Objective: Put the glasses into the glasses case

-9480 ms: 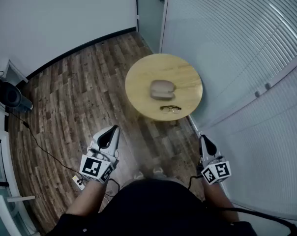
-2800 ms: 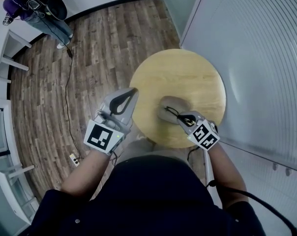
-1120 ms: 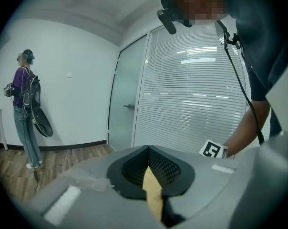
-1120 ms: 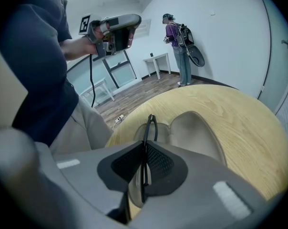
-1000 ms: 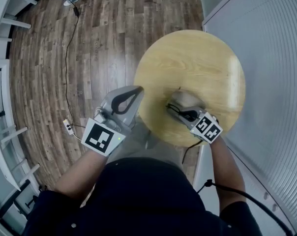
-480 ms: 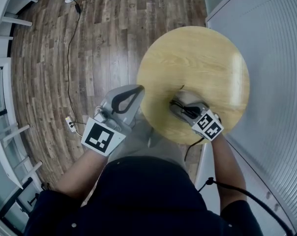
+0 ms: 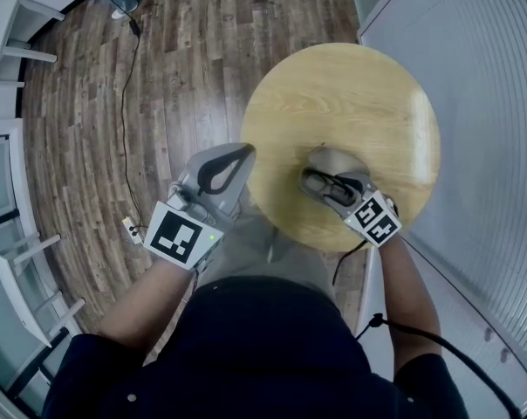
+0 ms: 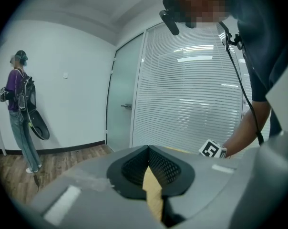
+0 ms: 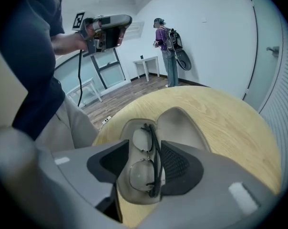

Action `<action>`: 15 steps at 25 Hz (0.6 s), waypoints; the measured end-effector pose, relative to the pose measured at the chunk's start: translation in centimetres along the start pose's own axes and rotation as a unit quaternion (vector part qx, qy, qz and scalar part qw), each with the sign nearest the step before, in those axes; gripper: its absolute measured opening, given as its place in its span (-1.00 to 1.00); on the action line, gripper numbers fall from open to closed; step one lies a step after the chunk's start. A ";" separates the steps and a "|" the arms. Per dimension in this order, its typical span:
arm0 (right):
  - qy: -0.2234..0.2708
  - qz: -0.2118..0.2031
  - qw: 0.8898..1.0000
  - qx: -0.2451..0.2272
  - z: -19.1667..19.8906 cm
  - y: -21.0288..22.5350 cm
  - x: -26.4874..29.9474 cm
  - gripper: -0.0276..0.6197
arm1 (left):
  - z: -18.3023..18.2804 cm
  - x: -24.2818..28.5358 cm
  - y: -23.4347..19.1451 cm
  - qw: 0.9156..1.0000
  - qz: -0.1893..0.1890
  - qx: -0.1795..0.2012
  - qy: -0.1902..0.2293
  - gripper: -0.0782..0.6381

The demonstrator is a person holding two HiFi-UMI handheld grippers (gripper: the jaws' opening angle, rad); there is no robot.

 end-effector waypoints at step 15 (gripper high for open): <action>0.086 0.141 0.985 0.048 -0.9 -5.2 -7.6 -0.20 | -4.6 -1.0 3.1 0.998 0.034 0.039 0.040 -0.78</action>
Point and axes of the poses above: the fingertips, and each gripper's own axes: x forward along the fingers, y to its right, z out of its underside, the point moved 5 cm from there along -x, backward along the fingers, and after that the axes turned 13 degrees about -x, right-handed, at the moved point
